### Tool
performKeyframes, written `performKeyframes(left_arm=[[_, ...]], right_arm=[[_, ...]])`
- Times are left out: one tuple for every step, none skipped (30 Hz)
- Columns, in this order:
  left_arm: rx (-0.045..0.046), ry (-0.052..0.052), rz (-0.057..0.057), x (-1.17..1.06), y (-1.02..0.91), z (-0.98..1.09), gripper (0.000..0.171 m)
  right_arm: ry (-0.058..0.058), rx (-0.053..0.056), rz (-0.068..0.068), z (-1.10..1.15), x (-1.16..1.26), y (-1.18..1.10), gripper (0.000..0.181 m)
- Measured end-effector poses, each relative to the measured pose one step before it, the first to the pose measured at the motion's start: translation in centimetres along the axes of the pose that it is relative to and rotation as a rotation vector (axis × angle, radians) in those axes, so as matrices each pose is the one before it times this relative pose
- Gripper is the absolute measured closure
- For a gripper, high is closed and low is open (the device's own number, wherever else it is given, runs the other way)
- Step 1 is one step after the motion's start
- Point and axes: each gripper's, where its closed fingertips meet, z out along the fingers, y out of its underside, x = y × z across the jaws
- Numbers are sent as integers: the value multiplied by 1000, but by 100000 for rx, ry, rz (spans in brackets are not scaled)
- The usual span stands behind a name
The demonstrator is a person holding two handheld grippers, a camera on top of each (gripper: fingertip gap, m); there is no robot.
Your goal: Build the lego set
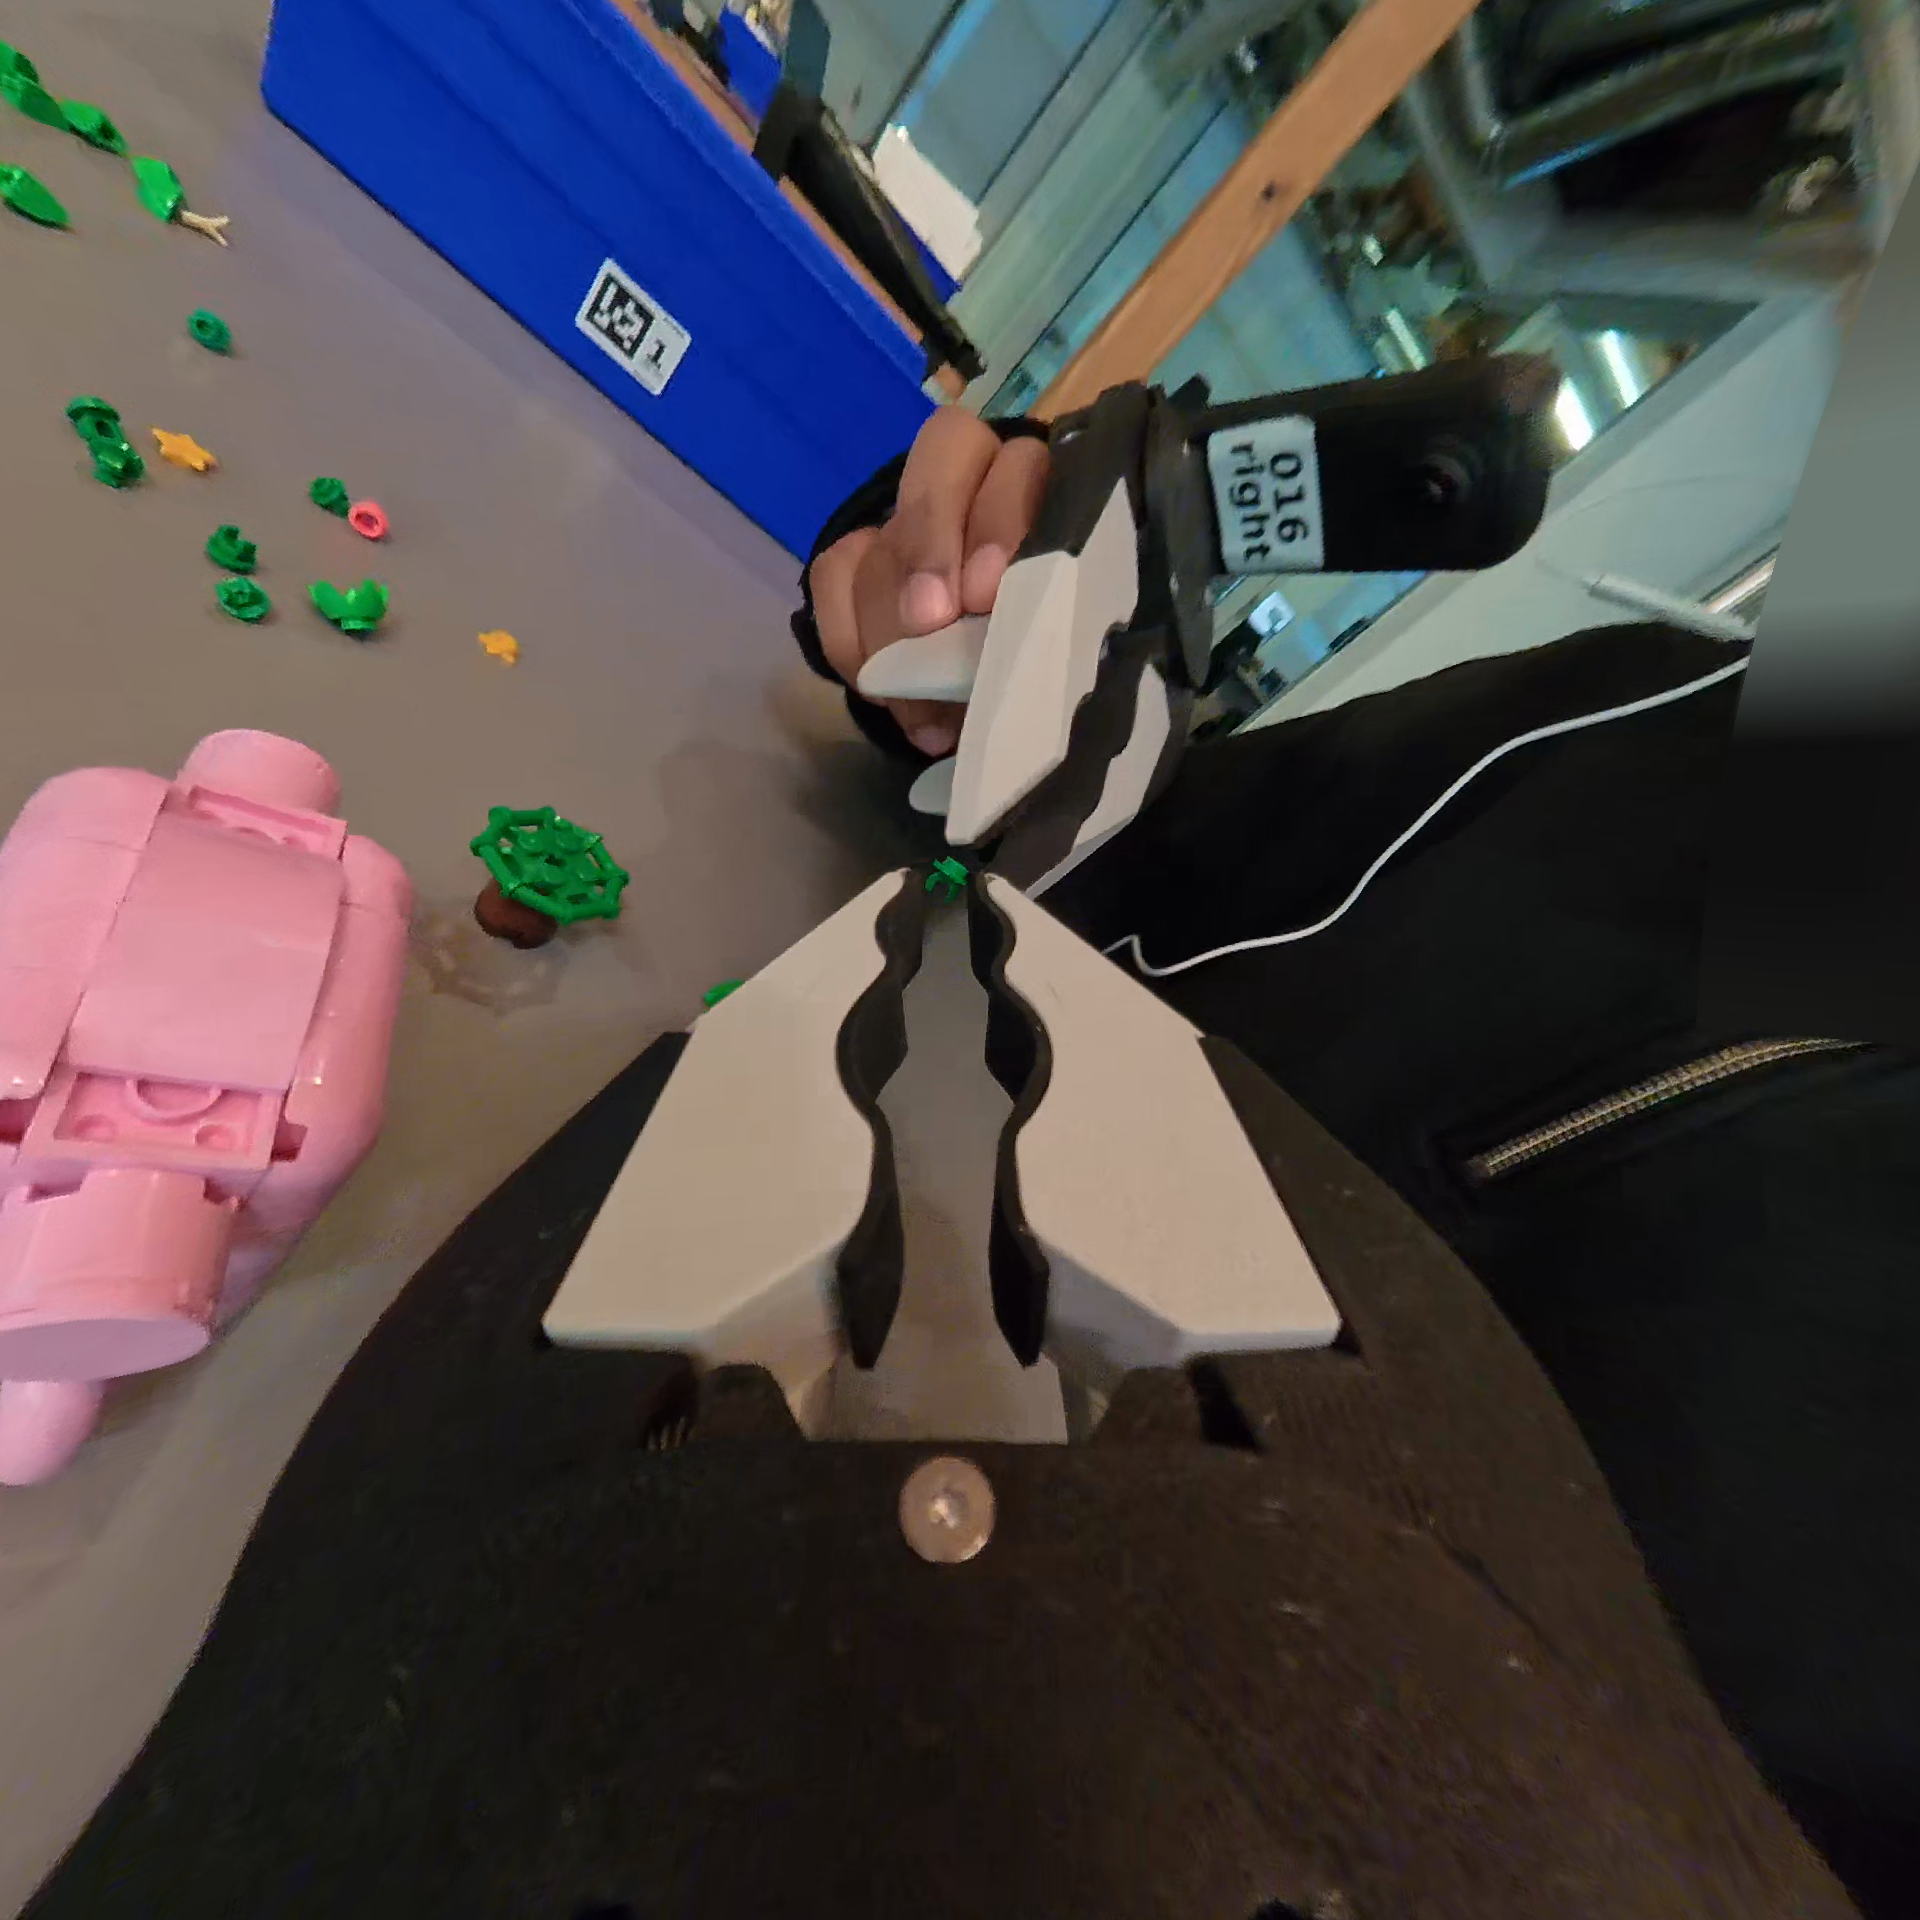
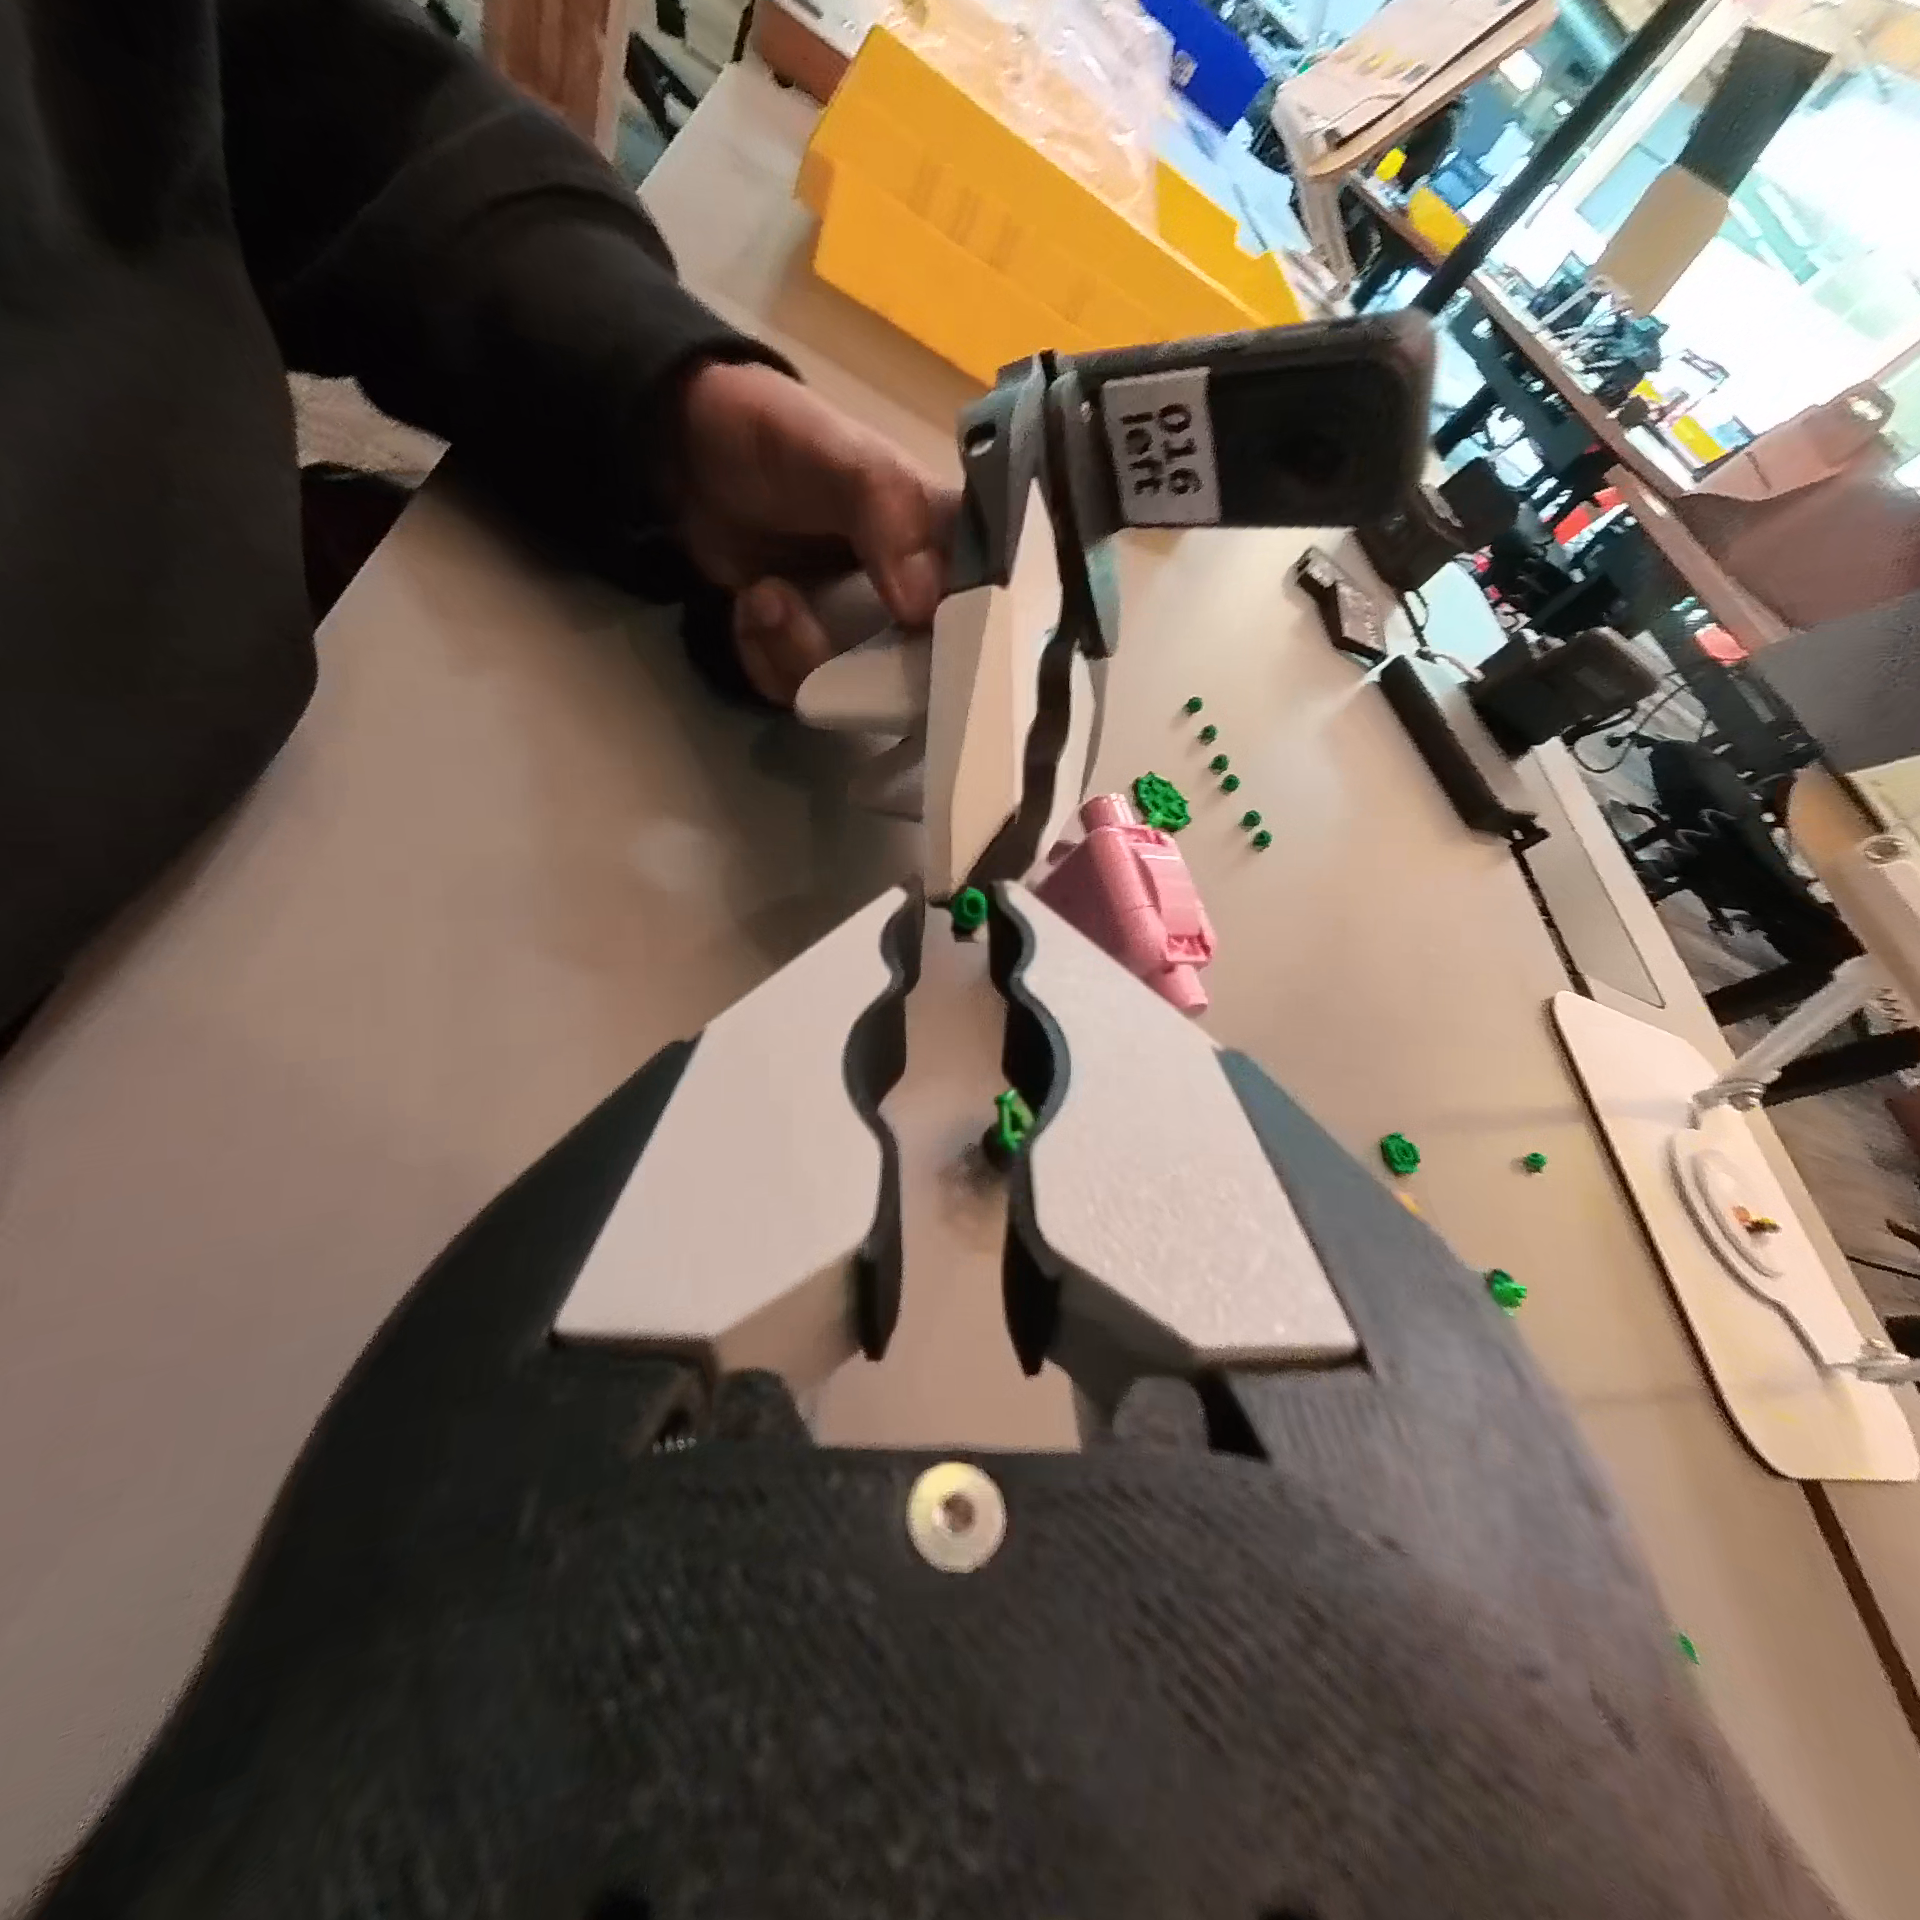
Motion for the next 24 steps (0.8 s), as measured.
performKeyframes(left_arm=[[-1997,-1305,1068,-164,265,24,168],[-2124,-882,1007,-100,289,36,168],[-2382,-125,825,1,336,63,168],[-2507,360,367,54,363,108,167],[-1811,573,71,86,265,117,167],[-1276,1127,-136,148,184,112,167],[-1500,703,-332,75,231,93,167],[-1314,567,-399,43,207,79,167],[-858,478,-276,47,125,50,167],[-387,414,-180,50,65,19,167],[-353,537,-227,48,55,13,167],[-630,626,-362,56,97,37,167],[-862,621,-349,51,134,44,167],[-800,439,-272,44,120,48,167],[-613,431,-308,24,96,24,167],[32,1030,-187,118,-12,-9,167],[365,301,-507,-12,-36,-48,167],[-98,0,-837,-70,35,-36,167],[-561,338,-520,8,89,12,167],[-587,-79,-131,-16,92,35,167],[-705,-413,189,-29,96,70,167],[-840,-492,244,-39,112,82,167],[-993,-440,126,-37,142,88,167],[-780,-342,75,-28,110,73,167]], right_arm=[[-1342,-720,-159,-27,-193,142,172],[-694,-371,325,-28,-68,120,172],[-1183,-327,73,-26,-147,123,171],[-1163,-210,-74,-6,-173,103,171],[-1455,-97,-218,20,-248,78,170],[-1831,-53,44,51,-315,47,170],[-1949,-176,366,56,-323,36,171],[-1574,-260,243,54,-261,34,171],[-1035,-92,0,22,-168,-3,173],[-752,95,-21,6,-141,-33,174],[-543,120,104,8,-96,-23,174],[-631,61,131,26,-115,-5,173],[-638,-24,141,33,-114,2,173],[-650,-114,115,26,-113,14,172],[-514,-356,71,43,-116,54,171],[-721,-933,13,92,-148,155,169],[-498,-1315,-166,122,-133,208,168],[197,-1303,-567,140,-41,164,168],[261,-1036,-788,117,-49,120,168],[110,-478,-609,99,-53,40,169],[-19,-248,-418,75,-54,10,169],[-156,-182,-271,51,-62,4,169],[-256,-287,-177,37,-66,32,169],[-153,-354,-134,32,-42,48,170]])
